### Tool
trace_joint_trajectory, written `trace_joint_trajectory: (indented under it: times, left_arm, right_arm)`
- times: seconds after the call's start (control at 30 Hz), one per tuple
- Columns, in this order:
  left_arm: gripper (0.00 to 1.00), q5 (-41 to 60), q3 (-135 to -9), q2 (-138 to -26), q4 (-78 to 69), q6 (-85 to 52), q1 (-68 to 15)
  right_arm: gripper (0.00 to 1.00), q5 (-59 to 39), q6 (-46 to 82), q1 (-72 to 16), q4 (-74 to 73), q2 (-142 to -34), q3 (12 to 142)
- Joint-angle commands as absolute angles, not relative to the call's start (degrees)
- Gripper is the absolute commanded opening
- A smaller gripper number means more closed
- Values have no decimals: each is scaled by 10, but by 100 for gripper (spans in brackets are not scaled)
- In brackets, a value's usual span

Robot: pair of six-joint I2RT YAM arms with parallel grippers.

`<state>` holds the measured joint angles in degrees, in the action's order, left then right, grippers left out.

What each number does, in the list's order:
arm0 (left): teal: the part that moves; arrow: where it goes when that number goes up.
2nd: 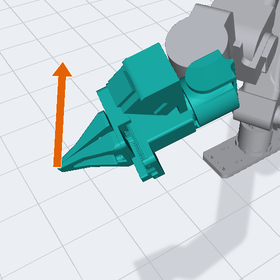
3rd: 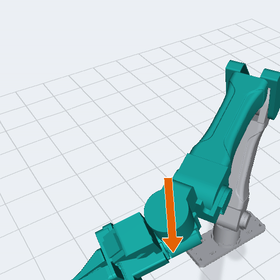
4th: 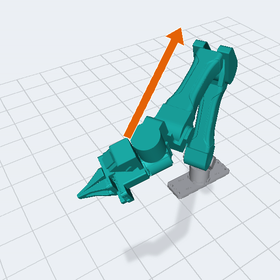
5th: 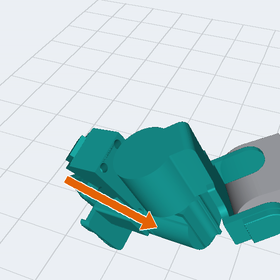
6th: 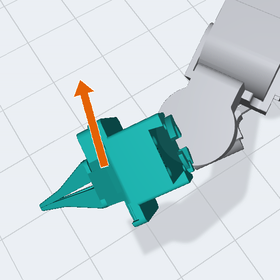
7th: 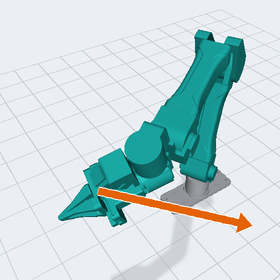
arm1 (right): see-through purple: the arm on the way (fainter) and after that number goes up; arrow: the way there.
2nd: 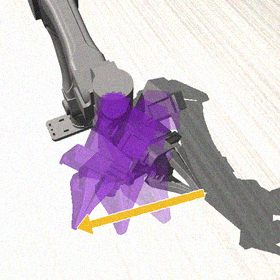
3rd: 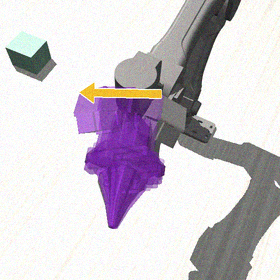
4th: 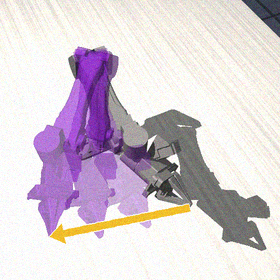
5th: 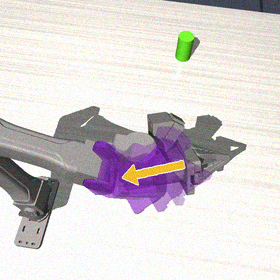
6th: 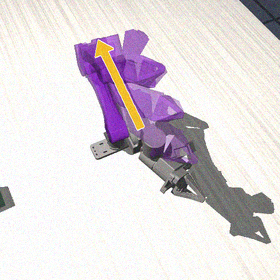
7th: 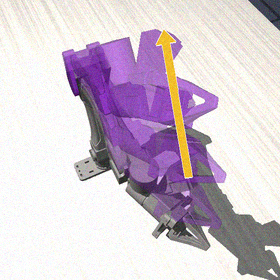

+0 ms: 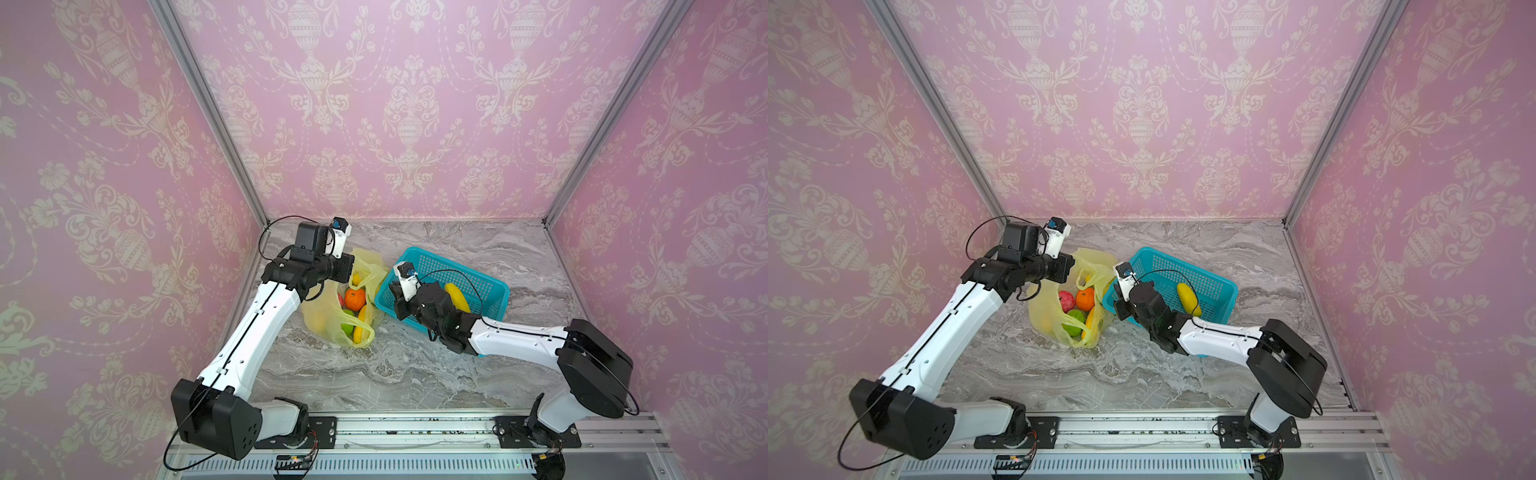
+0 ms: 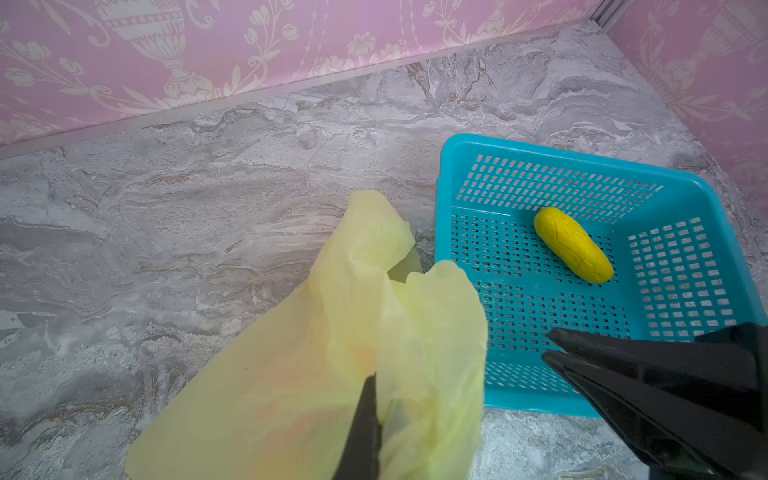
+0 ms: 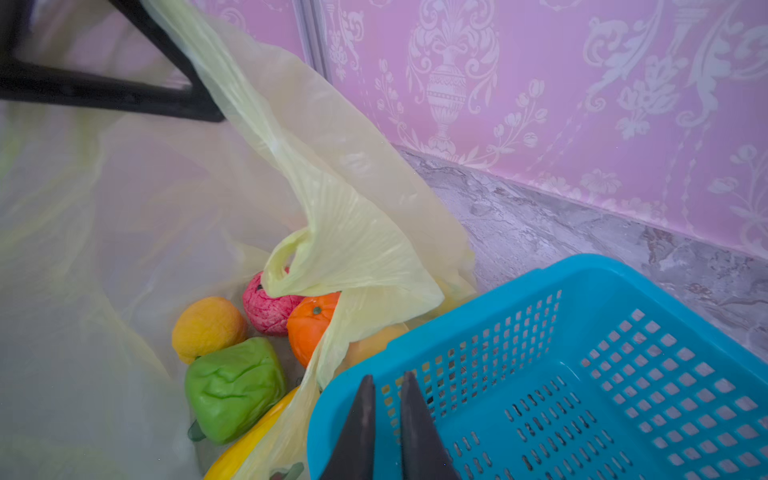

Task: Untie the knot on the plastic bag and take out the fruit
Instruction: 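Return the right gripper to the bag mouth while the left gripper lifts the handle, then lower the right gripper into the bag and grasp the green pear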

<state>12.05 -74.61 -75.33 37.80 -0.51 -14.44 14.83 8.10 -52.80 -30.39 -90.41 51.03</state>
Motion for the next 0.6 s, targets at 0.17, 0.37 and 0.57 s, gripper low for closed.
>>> trace_joint_trajectory:
  times: [0.17, 0.37, 0.57]
  left_arm:
    - [0, 141, -742, -740, 376, 8, -147]
    - [0, 154, -741, -730, 373, 4, -147]
    - [0, 154, -739, -729, 371, 3, -147]
  right_arm:
    - [29, 110, 65, -627, -322, -987, 576]
    - [29, 93, 108, -628, -270, -1095, 653]
    - [44, 86, 125, -628, -215, -1141, 714]
